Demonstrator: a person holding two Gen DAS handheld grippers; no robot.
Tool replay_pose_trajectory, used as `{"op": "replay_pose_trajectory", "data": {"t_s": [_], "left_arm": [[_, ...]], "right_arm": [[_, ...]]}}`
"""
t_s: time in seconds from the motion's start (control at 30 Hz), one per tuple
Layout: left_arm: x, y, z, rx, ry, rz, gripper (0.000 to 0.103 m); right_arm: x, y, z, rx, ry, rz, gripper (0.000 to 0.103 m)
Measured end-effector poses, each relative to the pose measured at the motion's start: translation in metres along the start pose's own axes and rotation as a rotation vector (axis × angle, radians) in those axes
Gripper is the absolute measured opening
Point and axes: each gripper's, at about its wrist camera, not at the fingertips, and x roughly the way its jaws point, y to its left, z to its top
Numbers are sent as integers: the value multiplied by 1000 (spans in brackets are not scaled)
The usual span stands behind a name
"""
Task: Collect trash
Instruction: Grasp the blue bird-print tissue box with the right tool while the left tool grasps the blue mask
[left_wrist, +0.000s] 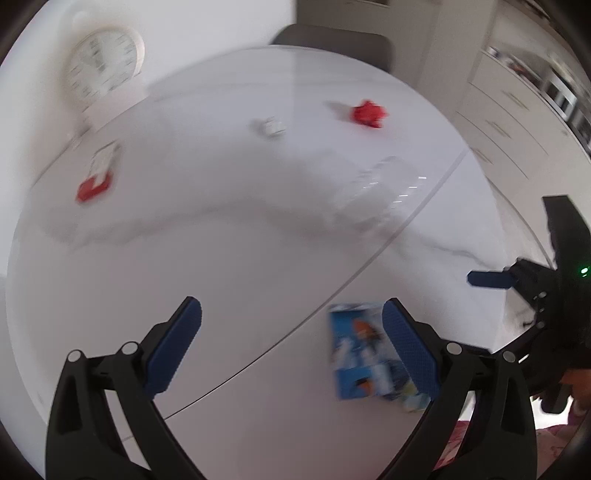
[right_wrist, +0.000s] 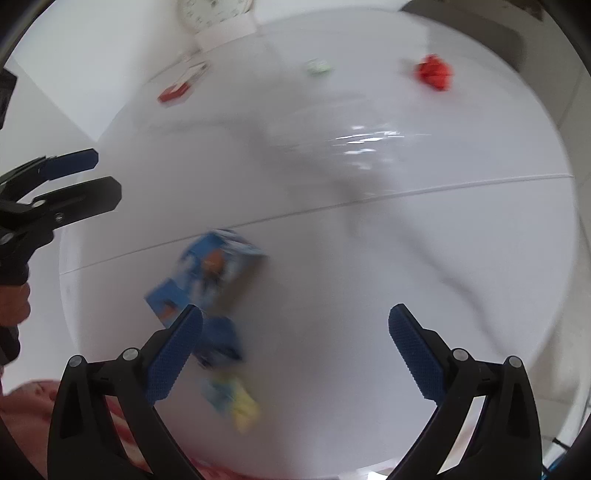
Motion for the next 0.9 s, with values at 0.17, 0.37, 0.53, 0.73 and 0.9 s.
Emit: {"op": "replay_pose_trajectory", "data": {"t_s": [0.17,0.37,0.53,0.73,0.9], "left_arm": [[-2,29,-11,-102,-3,22,94],[-6,51,-23,-162,-14,38,94],[-11,60,-29,-189,-17,44,94],[-13,61,-41,-196,-10,27,94],[-4,34,-53,-178,23,-63,94]], "right_arm": [[33,25,21,43,63,29,93],[54,51,37,68,127,41,93],[73,70,39,15,170,-1,78],[64,63,46,18,118,36,47],[39,35,47,89,67,85,47]]}}
